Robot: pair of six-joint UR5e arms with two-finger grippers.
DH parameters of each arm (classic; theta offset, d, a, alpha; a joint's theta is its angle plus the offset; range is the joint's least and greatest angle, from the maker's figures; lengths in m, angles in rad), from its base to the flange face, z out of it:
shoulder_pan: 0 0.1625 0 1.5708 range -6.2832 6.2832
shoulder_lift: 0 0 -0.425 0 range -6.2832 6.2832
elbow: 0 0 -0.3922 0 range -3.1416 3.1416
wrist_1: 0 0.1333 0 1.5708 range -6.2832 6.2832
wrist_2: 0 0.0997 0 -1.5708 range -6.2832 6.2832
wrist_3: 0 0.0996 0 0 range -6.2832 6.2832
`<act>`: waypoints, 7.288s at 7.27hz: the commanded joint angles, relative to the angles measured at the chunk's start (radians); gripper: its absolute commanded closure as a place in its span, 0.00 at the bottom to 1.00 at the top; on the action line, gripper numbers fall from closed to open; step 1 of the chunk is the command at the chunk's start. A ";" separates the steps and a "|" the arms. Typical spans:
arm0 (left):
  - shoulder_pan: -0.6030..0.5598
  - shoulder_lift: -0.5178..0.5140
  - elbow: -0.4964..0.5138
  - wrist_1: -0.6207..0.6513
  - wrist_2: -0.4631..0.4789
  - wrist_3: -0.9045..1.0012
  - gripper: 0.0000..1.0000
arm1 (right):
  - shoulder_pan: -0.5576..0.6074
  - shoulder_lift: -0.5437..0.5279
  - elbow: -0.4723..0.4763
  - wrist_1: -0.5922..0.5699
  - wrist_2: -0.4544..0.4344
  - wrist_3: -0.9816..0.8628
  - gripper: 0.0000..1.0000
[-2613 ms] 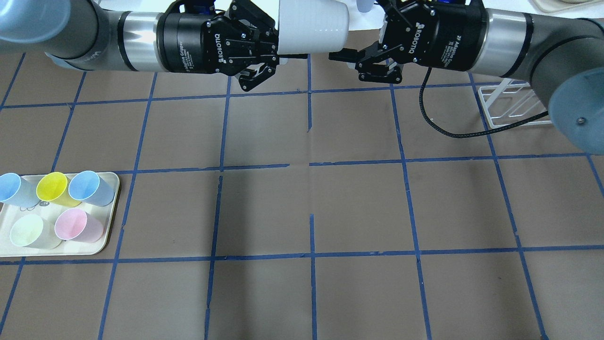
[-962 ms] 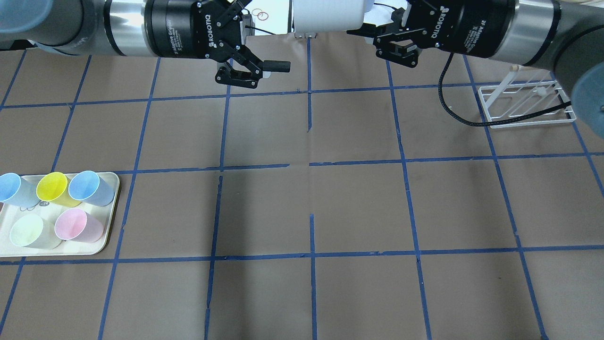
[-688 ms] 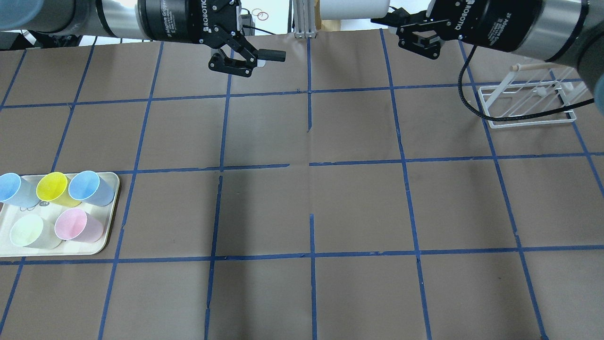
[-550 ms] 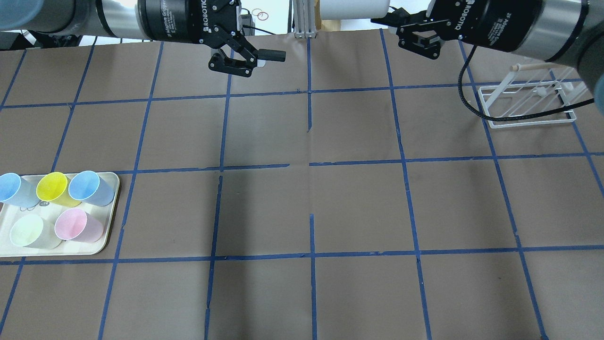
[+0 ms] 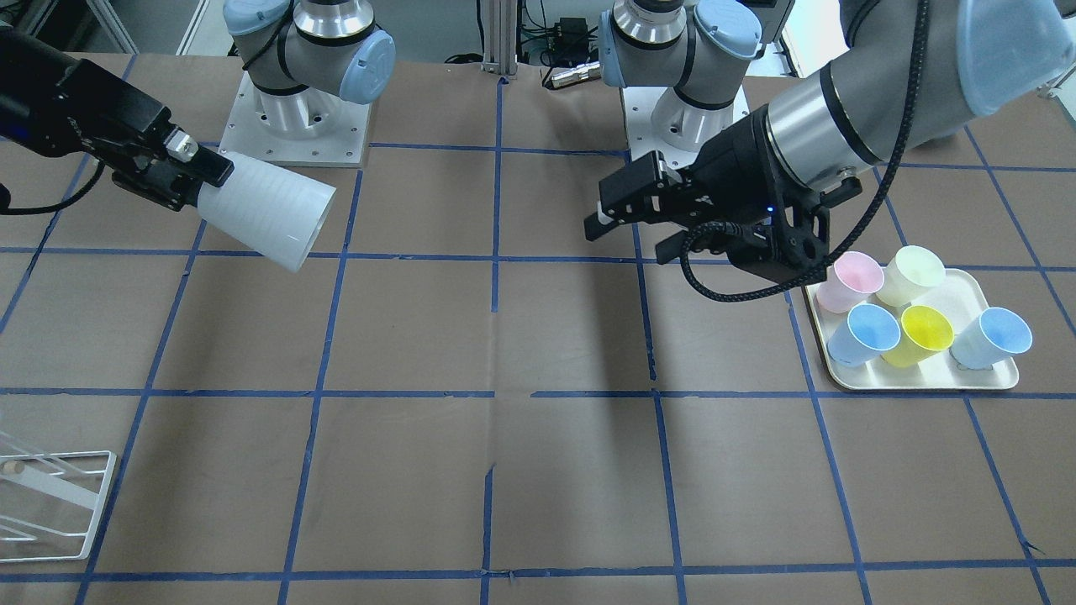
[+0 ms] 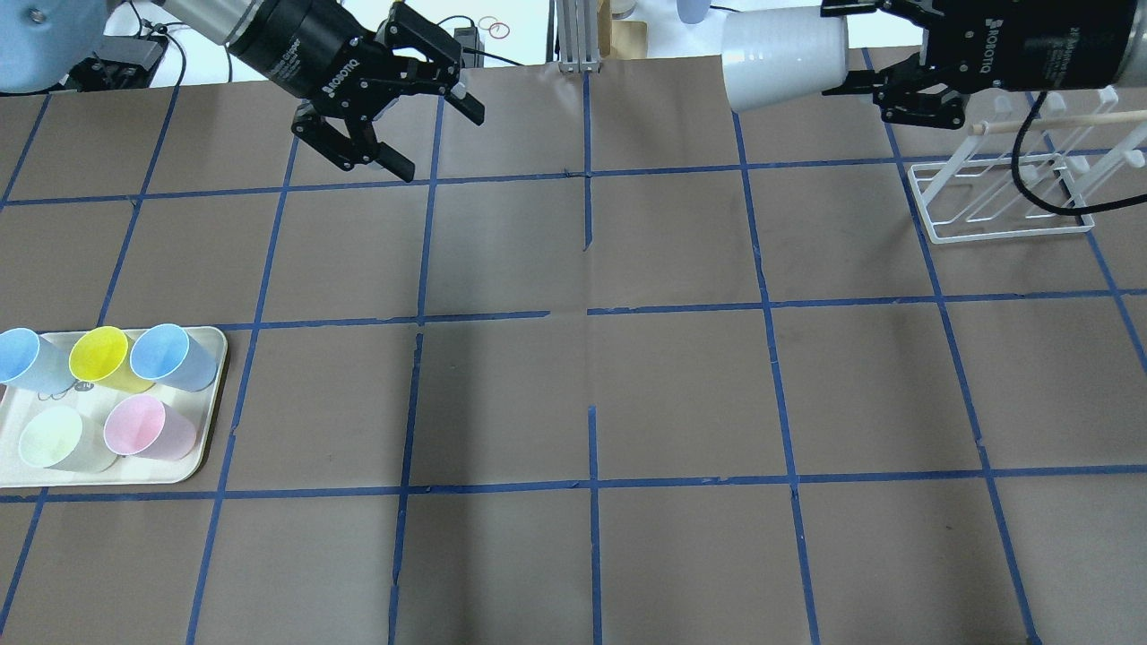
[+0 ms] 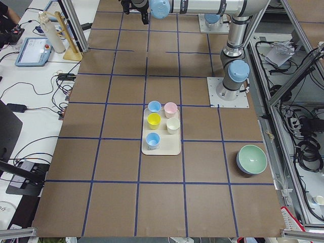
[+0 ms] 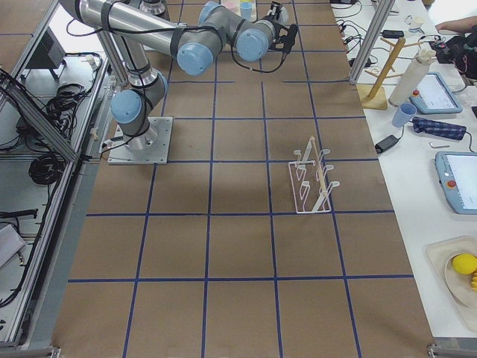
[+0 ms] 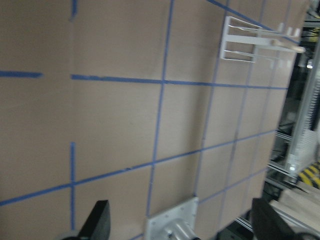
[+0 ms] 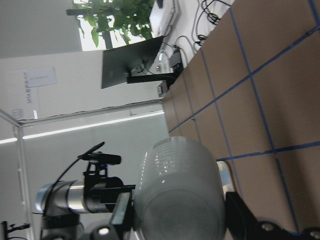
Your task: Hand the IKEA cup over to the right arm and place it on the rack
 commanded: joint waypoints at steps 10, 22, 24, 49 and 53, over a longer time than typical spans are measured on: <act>-0.037 0.130 -0.118 0.117 0.480 -0.037 0.00 | -0.007 0.109 -0.048 -0.386 -0.979 -0.433 1.00; -0.041 0.128 -0.118 0.123 0.477 -0.036 0.00 | -0.103 0.349 -0.209 -0.452 -0.992 -0.550 1.00; -0.041 0.128 -0.118 0.123 0.477 -0.036 0.00 | -0.103 0.356 -0.209 -0.481 -0.990 -0.553 1.00; -0.035 0.124 -0.119 0.122 0.477 -0.036 0.00 | 0.115 0.031 -0.194 -0.062 -1.048 -0.086 0.00; -0.032 0.124 -0.118 0.125 0.474 -0.031 0.00 | 0.328 -0.053 -0.173 0.039 -1.048 0.148 0.00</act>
